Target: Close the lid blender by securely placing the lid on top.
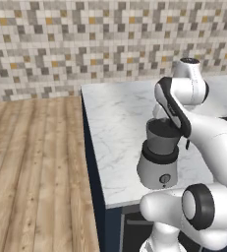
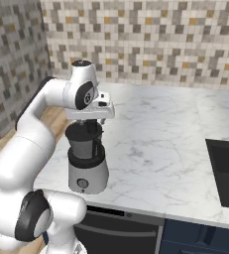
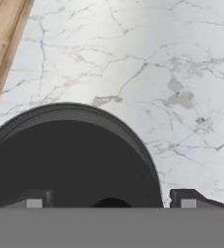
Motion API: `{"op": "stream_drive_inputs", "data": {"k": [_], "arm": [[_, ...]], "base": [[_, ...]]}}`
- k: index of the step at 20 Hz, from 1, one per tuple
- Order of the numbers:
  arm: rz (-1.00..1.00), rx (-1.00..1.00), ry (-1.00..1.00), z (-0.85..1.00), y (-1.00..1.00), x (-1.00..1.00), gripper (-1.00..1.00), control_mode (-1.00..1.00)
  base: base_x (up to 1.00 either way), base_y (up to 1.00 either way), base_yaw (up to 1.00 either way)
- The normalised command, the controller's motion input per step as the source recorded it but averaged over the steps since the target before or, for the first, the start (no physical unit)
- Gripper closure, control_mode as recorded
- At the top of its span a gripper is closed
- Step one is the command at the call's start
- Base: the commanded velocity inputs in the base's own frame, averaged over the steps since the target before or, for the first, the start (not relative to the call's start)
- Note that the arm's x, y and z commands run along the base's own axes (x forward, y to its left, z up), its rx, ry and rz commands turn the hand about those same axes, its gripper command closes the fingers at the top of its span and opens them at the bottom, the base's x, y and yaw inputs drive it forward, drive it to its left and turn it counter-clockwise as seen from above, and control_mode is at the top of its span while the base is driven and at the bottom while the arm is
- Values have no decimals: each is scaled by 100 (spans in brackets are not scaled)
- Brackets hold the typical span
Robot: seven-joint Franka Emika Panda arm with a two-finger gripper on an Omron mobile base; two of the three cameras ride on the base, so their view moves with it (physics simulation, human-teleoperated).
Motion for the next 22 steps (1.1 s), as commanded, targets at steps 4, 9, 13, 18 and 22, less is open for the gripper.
{"op": "stream_drive_inputs", "data": {"k": [4,9,13,18,22], "arm": [[0,0,-11,1,0,3,-100,-100],[0,0,-8,45,0,-7,-100,-100],[0,0,-12,60,-1,-31,-100,-100],[0,1,-12,27,-8,-60,-100,-100],[0,3,-12,0,-6,-67,-100,-100]], "base": [[0,0,0],[0,0,0],[0,0,0],[0,0,0],[0,0,0]]}}
